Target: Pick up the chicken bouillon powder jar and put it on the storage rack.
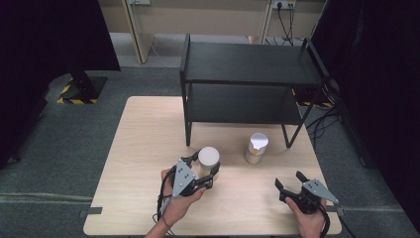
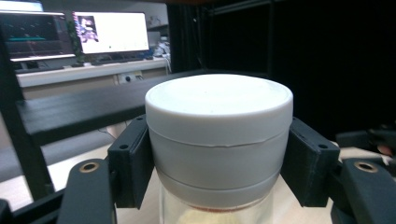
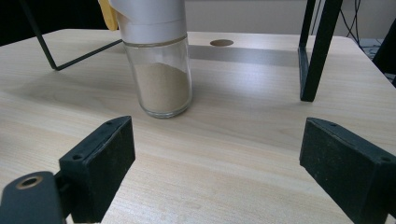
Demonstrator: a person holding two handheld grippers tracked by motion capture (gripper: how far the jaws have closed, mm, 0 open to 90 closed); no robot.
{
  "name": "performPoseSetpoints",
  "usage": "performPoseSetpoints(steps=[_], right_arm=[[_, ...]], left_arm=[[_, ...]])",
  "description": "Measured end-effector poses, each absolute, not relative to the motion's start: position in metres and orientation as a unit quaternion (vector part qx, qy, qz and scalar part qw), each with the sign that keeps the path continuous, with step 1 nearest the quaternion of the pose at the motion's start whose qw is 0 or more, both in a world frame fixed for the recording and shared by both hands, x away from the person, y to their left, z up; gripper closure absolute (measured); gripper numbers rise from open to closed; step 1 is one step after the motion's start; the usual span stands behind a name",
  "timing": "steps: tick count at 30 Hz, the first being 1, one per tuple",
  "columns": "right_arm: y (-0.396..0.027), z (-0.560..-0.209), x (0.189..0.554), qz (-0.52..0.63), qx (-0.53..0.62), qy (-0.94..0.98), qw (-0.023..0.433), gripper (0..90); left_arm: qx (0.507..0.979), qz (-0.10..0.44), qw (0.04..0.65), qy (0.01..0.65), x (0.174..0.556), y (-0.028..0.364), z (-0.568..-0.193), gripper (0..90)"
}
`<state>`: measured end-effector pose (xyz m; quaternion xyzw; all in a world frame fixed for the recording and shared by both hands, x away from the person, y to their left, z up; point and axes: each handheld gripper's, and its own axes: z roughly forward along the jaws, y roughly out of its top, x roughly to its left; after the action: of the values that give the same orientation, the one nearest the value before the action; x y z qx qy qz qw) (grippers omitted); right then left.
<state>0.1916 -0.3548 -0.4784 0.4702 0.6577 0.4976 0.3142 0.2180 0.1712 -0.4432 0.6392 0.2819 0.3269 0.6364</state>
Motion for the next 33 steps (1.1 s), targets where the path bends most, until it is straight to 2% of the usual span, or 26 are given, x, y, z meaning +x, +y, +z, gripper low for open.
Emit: performPoseSetpoints(steps=[13, 33], right_arm=[[-0.354, -0.479, 0.191, 0.497, 0.470, 0.658, 0.316, 10.5], [-0.354, -0.479, 0.191, 0.498, 0.470, 0.656, 0.317, 10.5]], left_arm=[[0.599, 0.372, 0.644, 0.297, 0.225, 0.170, -0.423, 33.8], [0.550, 0.412, 0.659, 0.307, 0.239, 0.161, -0.391, 33.8]])
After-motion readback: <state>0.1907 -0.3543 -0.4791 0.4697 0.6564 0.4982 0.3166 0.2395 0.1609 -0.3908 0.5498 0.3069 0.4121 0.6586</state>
